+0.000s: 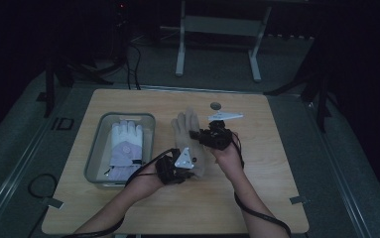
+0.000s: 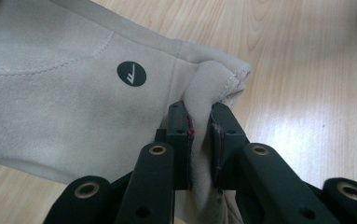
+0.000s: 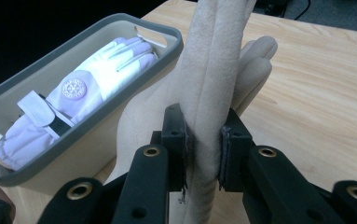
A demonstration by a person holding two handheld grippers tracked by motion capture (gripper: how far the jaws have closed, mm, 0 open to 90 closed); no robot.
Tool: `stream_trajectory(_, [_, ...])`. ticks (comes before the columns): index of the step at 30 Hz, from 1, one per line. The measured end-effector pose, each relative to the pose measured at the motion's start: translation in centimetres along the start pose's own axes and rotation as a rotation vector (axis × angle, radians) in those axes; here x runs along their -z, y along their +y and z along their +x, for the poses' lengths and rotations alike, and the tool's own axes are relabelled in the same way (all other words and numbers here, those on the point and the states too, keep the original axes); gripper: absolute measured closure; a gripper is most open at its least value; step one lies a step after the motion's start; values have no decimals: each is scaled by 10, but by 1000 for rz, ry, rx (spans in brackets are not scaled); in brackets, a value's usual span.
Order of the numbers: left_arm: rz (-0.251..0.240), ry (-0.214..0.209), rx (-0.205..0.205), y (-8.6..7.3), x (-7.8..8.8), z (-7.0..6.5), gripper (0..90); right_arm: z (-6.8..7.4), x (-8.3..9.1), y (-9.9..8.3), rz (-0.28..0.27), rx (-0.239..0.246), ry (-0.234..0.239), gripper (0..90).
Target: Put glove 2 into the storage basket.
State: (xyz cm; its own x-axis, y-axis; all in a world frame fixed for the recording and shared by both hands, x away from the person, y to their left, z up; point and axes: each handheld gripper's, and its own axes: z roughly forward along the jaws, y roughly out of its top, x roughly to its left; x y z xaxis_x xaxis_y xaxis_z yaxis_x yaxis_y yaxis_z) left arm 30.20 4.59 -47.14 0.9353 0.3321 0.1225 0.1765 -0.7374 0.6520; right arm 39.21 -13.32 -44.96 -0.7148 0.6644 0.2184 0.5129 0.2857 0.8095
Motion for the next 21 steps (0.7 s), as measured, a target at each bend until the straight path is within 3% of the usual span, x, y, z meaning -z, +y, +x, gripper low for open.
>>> stream_trajectory(10, [12, 18, -1, -8, 25, 10, 803, 13, -9, 15, -17, 6, 21, 758])
stream_trajectory(21, [48, 48, 20, -25, 52, 18, 803, 37, -33, 34, -15, 36, 55, 758])
